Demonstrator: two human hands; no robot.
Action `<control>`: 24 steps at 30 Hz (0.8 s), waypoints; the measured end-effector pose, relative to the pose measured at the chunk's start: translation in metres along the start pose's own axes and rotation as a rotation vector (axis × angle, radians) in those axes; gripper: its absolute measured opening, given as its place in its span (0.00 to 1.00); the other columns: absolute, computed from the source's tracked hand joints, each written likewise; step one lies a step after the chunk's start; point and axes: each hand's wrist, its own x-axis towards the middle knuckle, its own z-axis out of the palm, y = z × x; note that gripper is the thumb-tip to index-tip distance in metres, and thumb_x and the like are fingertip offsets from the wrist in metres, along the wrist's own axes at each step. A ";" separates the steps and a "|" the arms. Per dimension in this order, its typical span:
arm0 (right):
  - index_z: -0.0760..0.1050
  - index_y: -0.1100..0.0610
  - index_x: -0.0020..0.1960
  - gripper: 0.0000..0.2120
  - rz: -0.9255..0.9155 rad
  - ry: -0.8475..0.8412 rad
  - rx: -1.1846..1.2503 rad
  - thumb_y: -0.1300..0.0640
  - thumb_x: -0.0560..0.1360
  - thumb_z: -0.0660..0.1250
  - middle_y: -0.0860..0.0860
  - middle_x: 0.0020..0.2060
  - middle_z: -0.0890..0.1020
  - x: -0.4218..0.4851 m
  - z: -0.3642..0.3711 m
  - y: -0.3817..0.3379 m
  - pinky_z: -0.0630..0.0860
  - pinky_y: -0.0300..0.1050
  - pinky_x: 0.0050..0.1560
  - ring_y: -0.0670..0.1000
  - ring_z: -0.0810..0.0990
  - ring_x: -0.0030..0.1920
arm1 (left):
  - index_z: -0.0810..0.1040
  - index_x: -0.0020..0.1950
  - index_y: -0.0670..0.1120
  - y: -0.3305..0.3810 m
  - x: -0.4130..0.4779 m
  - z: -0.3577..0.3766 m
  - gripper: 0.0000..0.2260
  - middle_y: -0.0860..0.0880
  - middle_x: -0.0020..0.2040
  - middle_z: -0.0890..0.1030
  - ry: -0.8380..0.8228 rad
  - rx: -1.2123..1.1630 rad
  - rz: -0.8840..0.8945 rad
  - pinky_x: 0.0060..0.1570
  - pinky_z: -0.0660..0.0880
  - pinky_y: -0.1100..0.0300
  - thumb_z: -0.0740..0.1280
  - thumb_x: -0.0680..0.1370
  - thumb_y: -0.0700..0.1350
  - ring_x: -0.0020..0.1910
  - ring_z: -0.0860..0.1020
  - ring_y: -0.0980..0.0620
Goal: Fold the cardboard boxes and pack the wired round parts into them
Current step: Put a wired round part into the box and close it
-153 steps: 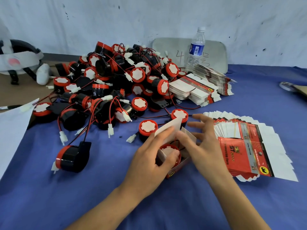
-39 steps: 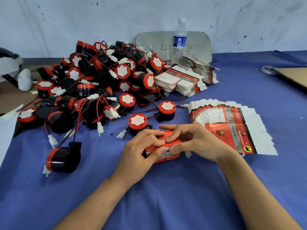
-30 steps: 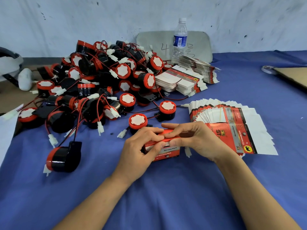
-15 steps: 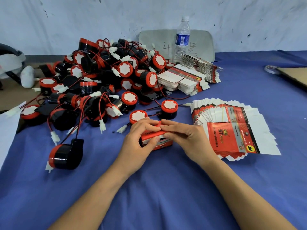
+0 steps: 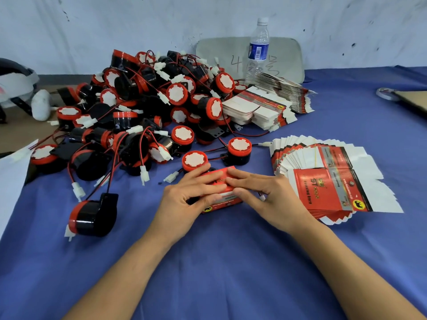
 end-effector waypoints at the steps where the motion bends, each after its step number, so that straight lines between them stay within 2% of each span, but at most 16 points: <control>1: 0.79 0.59 0.61 0.15 -0.001 0.004 -0.019 0.61 0.75 0.70 0.48 0.62 0.78 0.000 0.001 -0.001 0.72 0.39 0.66 0.41 0.75 0.63 | 0.83 0.56 0.46 0.000 -0.001 0.000 0.13 0.56 0.60 0.80 0.010 0.036 0.036 0.66 0.64 0.70 0.69 0.73 0.45 0.69 0.69 0.62; 5: 0.80 0.59 0.59 0.15 -0.005 0.010 -0.066 0.61 0.73 0.72 0.49 0.61 0.79 0.001 0.001 -0.001 0.74 0.44 0.64 0.45 0.78 0.62 | 0.79 0.59 0.41 -0.002 -0.001 -0.003 0.14 0.51 0.60 0.79 0.006 0.260 0.235 0.68 0.66 0.66 0.68 0.75 0.43 0.66 0.72 0.56; 7: 0.81 0.60 0.58 0.14 -0.031 0.020 -0.085 0.62 0.73 0.72 0.51 0.60 0.80 0.002 0.002 0.000 0.75 0.46 0.63 0.46 0.79 0.61 | 0.78 0.61 0.41 -0.002 -0.001 -0.006 0.15 0.52 0.61 0.78 -0.029 0.320 0.265 0.68 0.66 0.65 0.68 0.75 0.41 0.67 0.72 0.55; 12: 0.83 0.62 0.54 0.12 -0.121 0.063 -0.212 0.64 0.71 0.74 0.54 0.56 0.83 0.003 0.006 -0.002 0.77 0.54 0.61 0.54 0.79 0.62 | 0.77 0.64 0.42 -0.003 -0.001 -0.013 0.15 0.52 0.64 0.76 -0.121 0.377 0.291 0.70 0.63 0.66 0.66 0.77 0.40 0.69 0.69 0.56; 17: 0.82 0.65 0.52 0.12 -0.194 0.132 -0.282 0.65 0.69 0.76 0.56 0.55 0.83 0.001 0.019 -0.005 0.78 0.55 0.58 0.56 0.78 0.63 | 0.73 0.69 0.41 -0.007 -0.004 -0.017 0.18 0.50 0.70 0.73 -0.179 0.342 0.261 0.71 0.62 0.63 0.62 0.79 0.36 0.73 0.66 0.56; 18: 0.82 0.65 0.52 0.12 -0.206 0.143 -0.305 0.65 0.69 0.75 0.56 0.55 0.83 0.000 0.023 -0.006 0.79 0.56 0.57 0.57 0.78 0.62 | 0.71 0.70 0.41 -0.007 -0.005 -0.016 0.19 0.50 0.71 0.71 -0.178 0.339 0.261 0.71 0.62 0.62 0.62 0.79 0.35 0.73 0.65 0.56; 20: 0.82 0.65 0.53 0.12 -0.257 0.167 -0.384 0.66 0.70 0.74 0.57 0.55 0.83 -0.003 0.029 -0.008 0.78 0.57 0.57 0.60 0.79 0.60 | 0.69 0.72 0.40 -0.006 -0.009 -0.016 0.20 0.58 0.72 0.69 -0.156 0.267 0.177 0.70 0.64 0.64 0.61 0.80 0.34 0.72 0.66 0.60; 22: 0.83 0.63 0.54 0.13 -0.305 0.191 -0.451 0.66 0.70 0.74 0.56 0.55 0.83 -0.004 0.033 -0.010 0.77 0.58 0.59 0.61 0.80 0.59 | 0.72 0.62 0.39 -0.005 -0.013 -0.016 0.11 0.65 0.70 0.69 -0.124 0.186 0.112 0.66 0.65 0.69 0.60 0.79 0.35 0.71 0.66 0.63; 24: 0.83 0.61 0.54 0.12 -0.339 0.207 -0.475 0.64 0.71 0.74 0.55 0.55 0.83 -0.004 0.037 -0.012 0.75 0.57 0.61 0.60 0.81 0.58 | 0.72 0.53 0.39 -0.006 -0.016 -0.015 0.04 0.60 0.70 0.69 -0.080 0.201 0.121 0.67 0.64 0.69 0.61 0.79 0.35 0.72 0.65 0.60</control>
